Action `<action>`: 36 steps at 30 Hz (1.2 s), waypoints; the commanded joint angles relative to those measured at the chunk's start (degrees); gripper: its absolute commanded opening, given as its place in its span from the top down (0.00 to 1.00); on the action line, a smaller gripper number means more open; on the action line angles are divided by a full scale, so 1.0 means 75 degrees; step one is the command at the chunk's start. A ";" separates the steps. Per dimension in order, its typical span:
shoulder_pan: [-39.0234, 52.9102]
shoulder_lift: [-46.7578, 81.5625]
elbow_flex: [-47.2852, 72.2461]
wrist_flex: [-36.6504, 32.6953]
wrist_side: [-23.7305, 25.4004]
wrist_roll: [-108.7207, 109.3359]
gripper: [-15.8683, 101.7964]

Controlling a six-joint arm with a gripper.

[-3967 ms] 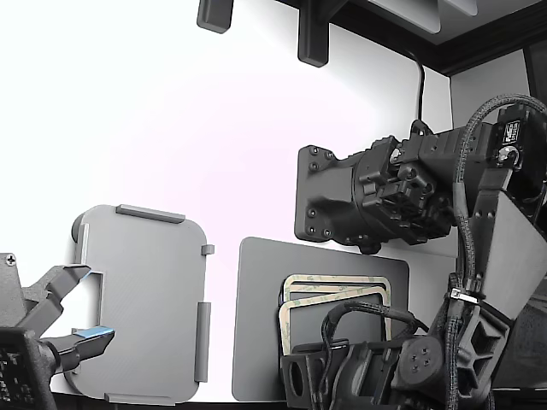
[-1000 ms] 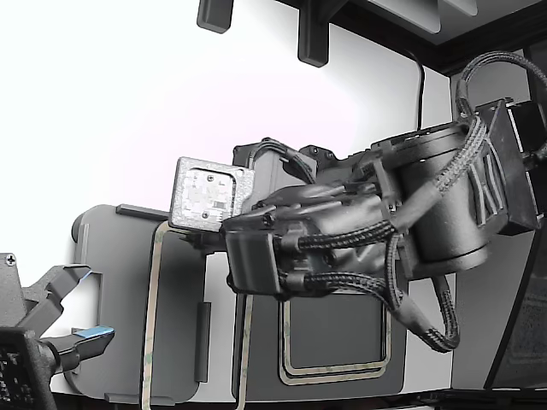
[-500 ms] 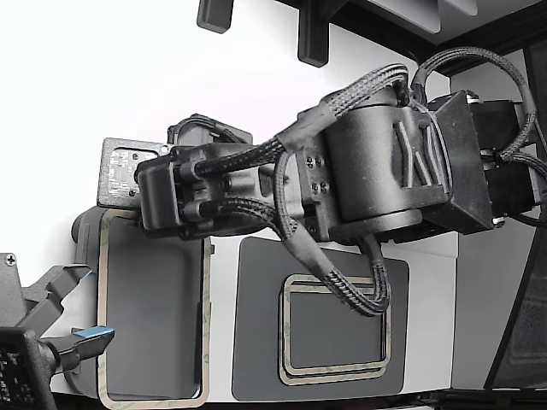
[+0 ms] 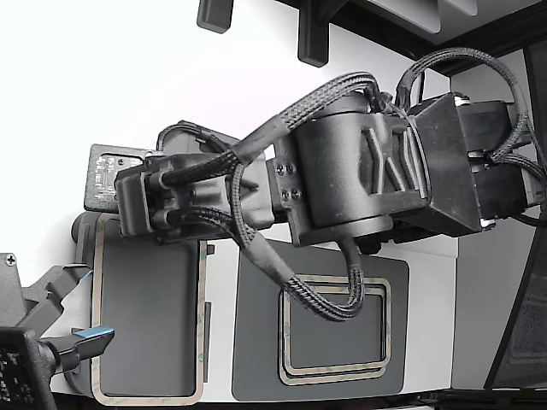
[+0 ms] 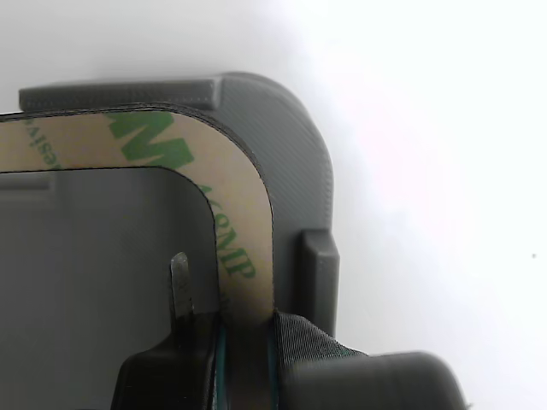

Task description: Move top rectangular frame to the holder.

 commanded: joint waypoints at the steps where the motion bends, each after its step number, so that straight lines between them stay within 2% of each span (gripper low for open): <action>1: -0.0094 0.0152 -0.0199 0.0070 -0.0023 0.0000 0.96; 36: -0.0117 -0.0059 0.0059 0.0070 0.0082 0.0152 0.96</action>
